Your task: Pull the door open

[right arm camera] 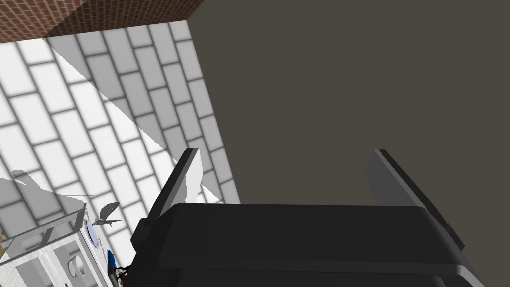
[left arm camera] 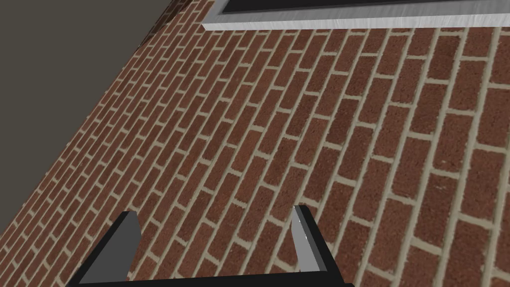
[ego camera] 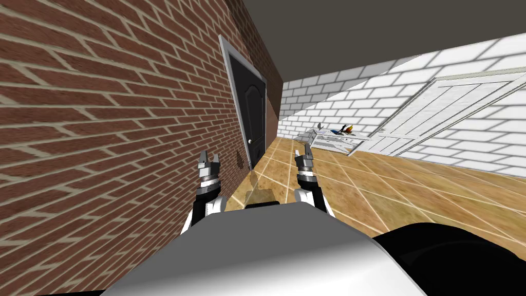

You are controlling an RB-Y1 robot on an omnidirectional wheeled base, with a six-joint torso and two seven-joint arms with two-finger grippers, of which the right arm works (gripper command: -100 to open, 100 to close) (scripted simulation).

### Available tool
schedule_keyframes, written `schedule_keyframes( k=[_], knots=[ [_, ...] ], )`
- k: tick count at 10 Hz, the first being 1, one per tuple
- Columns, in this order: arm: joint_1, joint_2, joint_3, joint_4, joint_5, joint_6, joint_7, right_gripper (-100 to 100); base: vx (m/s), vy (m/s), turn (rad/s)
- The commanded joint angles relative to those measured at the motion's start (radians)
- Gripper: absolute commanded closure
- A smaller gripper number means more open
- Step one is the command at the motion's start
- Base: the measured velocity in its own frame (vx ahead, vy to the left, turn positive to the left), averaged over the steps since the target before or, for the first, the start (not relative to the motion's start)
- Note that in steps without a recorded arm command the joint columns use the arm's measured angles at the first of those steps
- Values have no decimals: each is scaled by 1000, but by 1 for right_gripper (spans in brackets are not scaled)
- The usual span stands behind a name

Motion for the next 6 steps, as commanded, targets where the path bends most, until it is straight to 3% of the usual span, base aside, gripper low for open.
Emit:
schedule_keyframes(
  k=[1,3,6],
  knots=[
    [-14,-9,0,30,1,-6,-3,-100,42,-6,74],
    [-33,-20,-1,70,2,-13,-8,-100,85,-48,159],
    [-56,-33,-1,119,4,-23,-13,-100,70,-33,85]
  ],
)
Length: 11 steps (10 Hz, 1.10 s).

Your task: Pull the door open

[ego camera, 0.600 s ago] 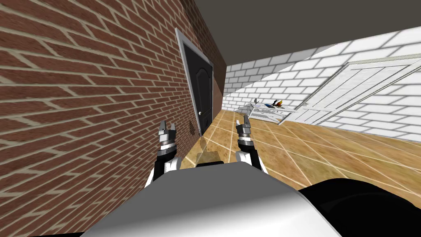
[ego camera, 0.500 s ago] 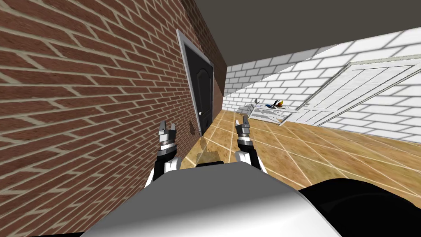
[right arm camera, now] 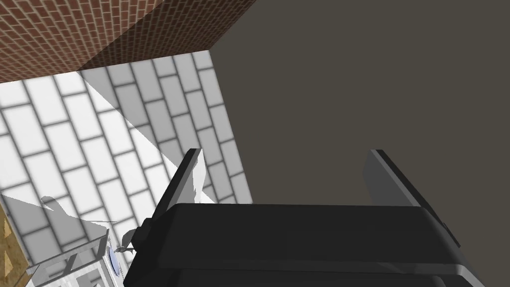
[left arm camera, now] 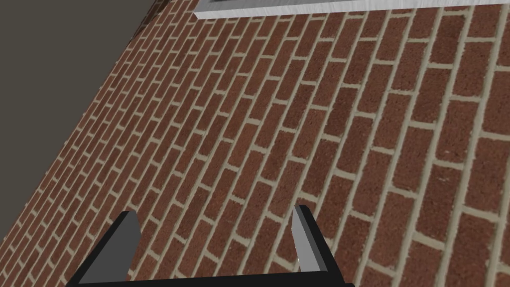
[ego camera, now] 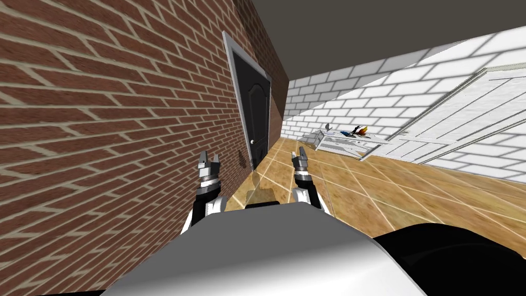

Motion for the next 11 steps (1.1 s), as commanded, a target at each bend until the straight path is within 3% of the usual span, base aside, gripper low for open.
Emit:
schedule_keyframes(
  k=[1,11],
  knots=[
    [-25,-12,-1,45,1,-5,-6,-100,106,-45,165],
    [-146,-64,-3,301,9,-53,-35,-100,85,-54,148]
  ],
)
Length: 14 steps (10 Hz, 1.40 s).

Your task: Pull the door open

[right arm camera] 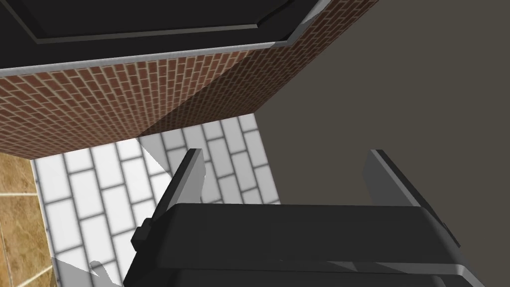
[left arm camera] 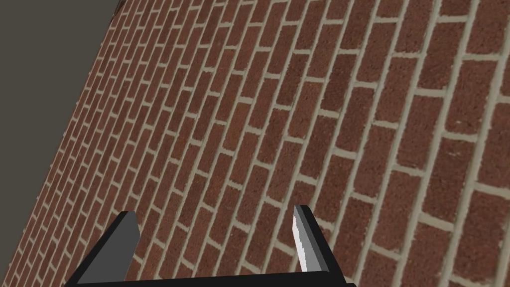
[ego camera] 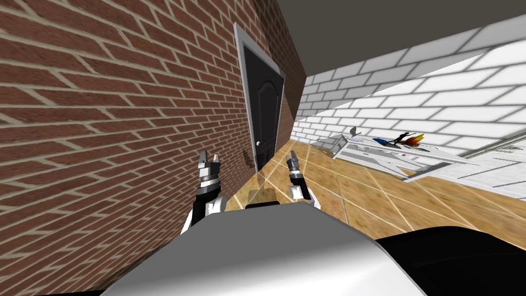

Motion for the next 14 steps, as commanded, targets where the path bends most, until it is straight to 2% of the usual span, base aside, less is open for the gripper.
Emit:
schedule_keyframes(
  k=[1,3,4,9,14],
  knots=[
    [-25,-9,-1,50,1,-10,-6,-100,76,-62,175],
    [-55,-20,-2,106,3,-22,-13,-100,84,-80,156],
    [-55,-20,-2,115,3,-22,-13,-100,63,-54,65],
    [-132,-46,-3,278,8,-53,-32,-100,69,-60,169],
    [-212,-71,-4,442,14,-86,-51,-100,68,-97,186]
  ],
)
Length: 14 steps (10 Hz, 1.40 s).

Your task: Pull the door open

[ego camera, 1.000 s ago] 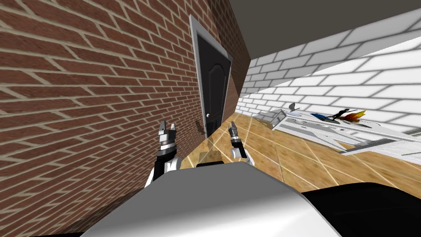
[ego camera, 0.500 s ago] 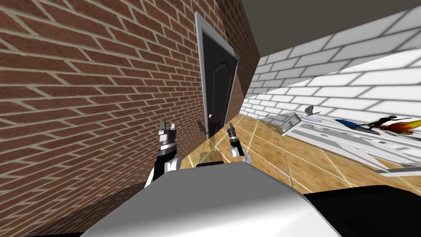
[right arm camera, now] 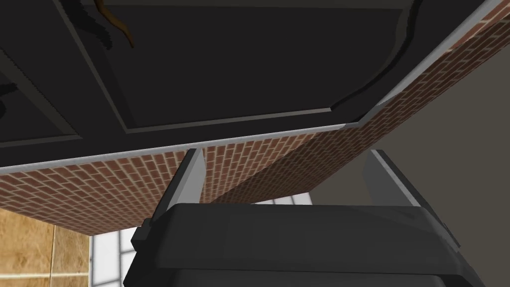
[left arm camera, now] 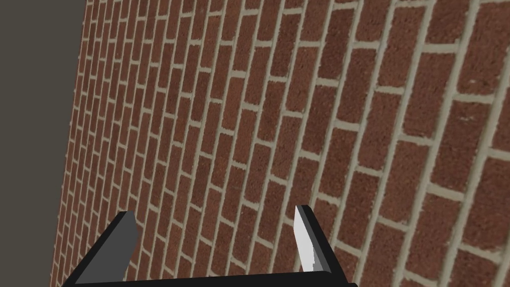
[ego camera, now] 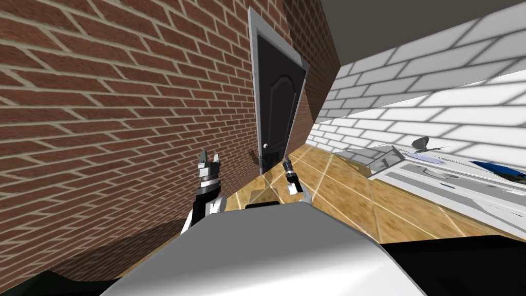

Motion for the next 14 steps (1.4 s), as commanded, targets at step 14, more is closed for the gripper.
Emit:
schedule_keyframes(
  k=[14],
  knots=[
    [-172,-51,-3,371,11,-72,-42,-100,42,-74,139]
  ],
)
